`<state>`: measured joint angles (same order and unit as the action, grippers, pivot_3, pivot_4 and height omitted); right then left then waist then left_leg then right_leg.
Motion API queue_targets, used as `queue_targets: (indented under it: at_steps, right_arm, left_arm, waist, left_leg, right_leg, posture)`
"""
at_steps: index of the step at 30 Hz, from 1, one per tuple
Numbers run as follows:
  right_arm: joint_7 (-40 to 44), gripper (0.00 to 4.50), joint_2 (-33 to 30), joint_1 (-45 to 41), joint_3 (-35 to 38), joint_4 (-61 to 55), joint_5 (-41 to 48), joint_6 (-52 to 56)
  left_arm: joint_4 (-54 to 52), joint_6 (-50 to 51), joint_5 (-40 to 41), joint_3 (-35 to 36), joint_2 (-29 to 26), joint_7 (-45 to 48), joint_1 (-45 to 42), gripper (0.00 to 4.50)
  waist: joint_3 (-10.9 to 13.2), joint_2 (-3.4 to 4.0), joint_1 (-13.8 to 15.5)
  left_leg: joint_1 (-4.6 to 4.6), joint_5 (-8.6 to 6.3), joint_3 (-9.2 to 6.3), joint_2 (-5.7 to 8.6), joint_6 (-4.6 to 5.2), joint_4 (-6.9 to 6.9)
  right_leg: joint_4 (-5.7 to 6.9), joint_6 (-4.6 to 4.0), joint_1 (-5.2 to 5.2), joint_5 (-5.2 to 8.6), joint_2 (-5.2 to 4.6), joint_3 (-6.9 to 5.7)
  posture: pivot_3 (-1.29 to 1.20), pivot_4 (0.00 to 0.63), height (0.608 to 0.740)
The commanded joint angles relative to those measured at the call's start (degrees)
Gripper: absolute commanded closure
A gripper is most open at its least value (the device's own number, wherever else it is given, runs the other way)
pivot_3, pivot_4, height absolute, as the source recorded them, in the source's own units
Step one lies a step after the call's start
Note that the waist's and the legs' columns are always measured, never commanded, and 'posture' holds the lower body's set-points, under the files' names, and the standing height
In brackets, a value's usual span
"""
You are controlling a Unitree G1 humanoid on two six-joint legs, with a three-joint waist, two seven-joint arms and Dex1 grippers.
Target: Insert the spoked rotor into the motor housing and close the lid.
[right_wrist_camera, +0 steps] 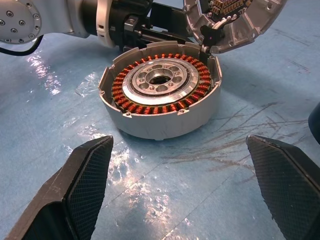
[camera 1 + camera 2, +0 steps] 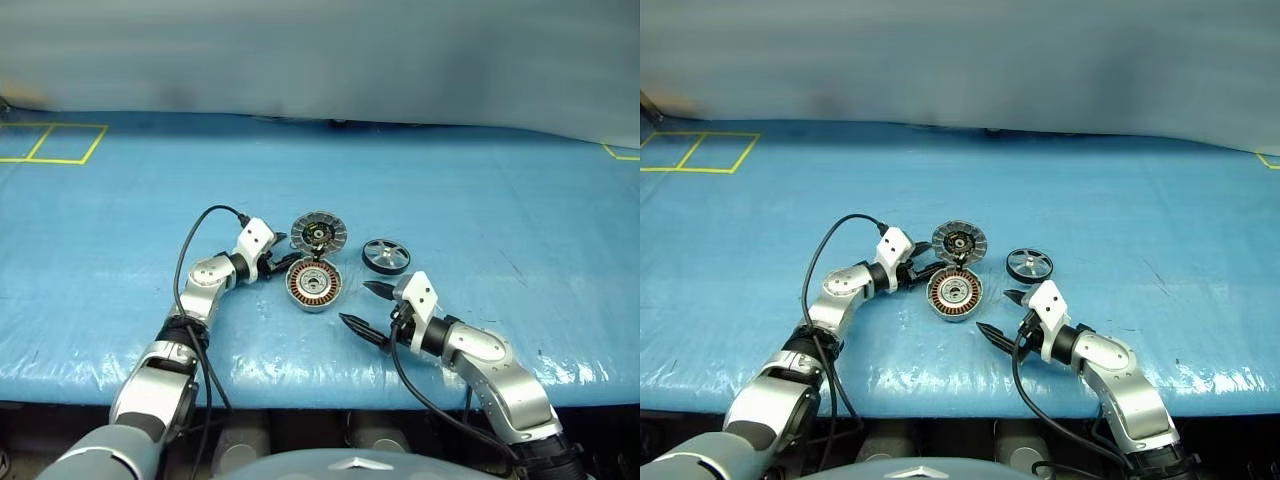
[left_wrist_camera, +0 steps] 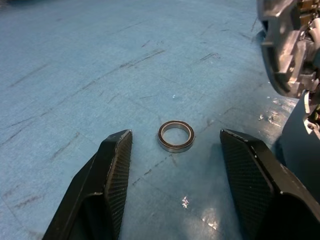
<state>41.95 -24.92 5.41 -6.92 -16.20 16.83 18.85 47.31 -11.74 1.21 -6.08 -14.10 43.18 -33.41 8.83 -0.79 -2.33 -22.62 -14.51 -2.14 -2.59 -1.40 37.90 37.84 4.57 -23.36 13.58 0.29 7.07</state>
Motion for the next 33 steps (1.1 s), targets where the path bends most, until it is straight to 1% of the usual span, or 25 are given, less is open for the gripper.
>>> queue_targets:
  at_steps: [1, 9, 12, 17, 18, 25, 28, 31, 33]
  right_arm:
    - [-0.32, 0.00, 0.15, -0.35, 0.31, -1.80, 0.27, -1.24]
    - [-0.64, 0.00, 0.20, -0.40, 0.12, -1.72, 0.24, -1.30]
    - [-0.66, 0.00, 0.14, -0.40, 0.07, -1.78, 0.18, -1.33]
    - [-0.63, 0.00, 0.20, -0.52, 0.02, -1.71, 0.13, -1.32]
    - [-0.63, 0.00, 0.23, -0.57, -0.05, -1.72, 0.11, -1.29]
    - [-0.62, 0.00, 0.25, -0.49, -0.28, -1.94, 0.06, -1.33]
    - [-0.66, 0.00, 0.31, -0.23, -0.41, -2.09, 0.02, -1.44]
    - [-0.64, 0.00, 0.43, -0.14, -0.64, -1.94, -0.04, -1.54]
    - [-0.60, 0.00, 0.43, -0.09, -0.72, -1.88, -0.06, -1.66]
  left_arm:
    - [3.25, 0.65, -1.08, -0.23, 0.71, -1.62, -0.89, 1.56]
    - [5.73, 0.88, -1.51, -0.89, 2.03, -1.86, -1.42, 1.56]
    - [5.98, 0.89, -1.56, -0.94, 2.14, -1.76, -1.22, 2.16]
    - [5.43, 0.53, -1.96, -1.03, 1.78, -2.39, -0.43, 3.81]
    - [5.02, 0.08, -1.93, -0.83, 1.61, -2.68, -0.02, 3.88]
    - [0.56, -2.83, -0.75, 1.27, 0.01, -4.39, 4.17, 3.88]
    - [-5.64, -6.07, 3.88, 3.91, 0.06, -1.56, 9.09, 3.88]
    - [-12.46, -5.64, 9.42, 6.07, -0.39, 2.98, 15.19, 3.88]
    - [-15.28, -4.69, 11.01, 6.70, -0.80, 4.03, 17.66, 3.88]
  waist:
    - [0.00, 0.00, 0.11]
    - [-0.04, 0.05, 0.27]
    - [-0.05, 0.05, 0.27]
    - [-0.06, 0.06, 0.27]
    - [-0.06, 0.06, 0.26]
    - [-0.08, 0.09, -0.19]
    - [-0.09, 0.12, -1.04]
    - [-0.09, 0.12, -1.31]
    - [-0.09, 0.11, -1.24]
  left_leg:
    - [0.00, 0.00, 0.00, 0.00, 0.00, 0.00]
    - [0.02, 0.01, -0.01, 0.01, 0.00, 0.01]
    - [0.03, 0.01, -0.01, 0.02, 0.01, 0.03]
    - [0.04, 0.01, -0.02, 0.03, 0.01, 0.03]
    - [0.04, 0.01, -0.02, 0.03, 0.01, 0.03]
    - [0.05, 0.01, -0.02, 0.01, 0.01, -0.05]
    - [0.06, 0.01, -0.01, -0.03, 0.01, -0.19]
    - [0.05, 0.01, -0.01, -0.06, 0.01, -0.34]
    - [0.05, 0.01, -0.03, -0.06, 0.01, -0.38]
  right_leg:
    - [0.00, 0.01, 0.00, 0.00, 0.00, 0.00]
    - [0.00, 0.03, 0.05, -0.02, 0.00, 0.00]
    - [-0.01, -0.01, 0.08, 0.00, -0.01, 0.00]
    - [-0.01, 0.00, 0.09, 0.00, -0.02, 0.00]
    - [-0.01, 0.00, 0.09, 0.00, -0.02, 0.00]
    - [-0.01, 0.03, 0.04, -0.02, 0.01, 0.01]
    - [-0.01, -0.01, -0.02, 0.00, 0.03, 0.02]
    - [-0.01, -0.08, -0.10, 0.05, 0.04, 0.02]
    - [0.00, -0.12, -0.13, 0.07, 0.04, 0.00]
  posture:
    - [0.00, 0.150, 0.740]
    - [0.00, 0.150, 0.740]
    - [0.00, 0.150, 0.740]
    - [0.00, 0.150, 0.740]
    - [0.00, 0.150, 0.740]
    - [0.00, 0.150, 0.740]
    - [0.00, 0.150, 0.740]
    - [0.00, 0.150, 0.740]
    - [0.00, 0.150, 0.740]
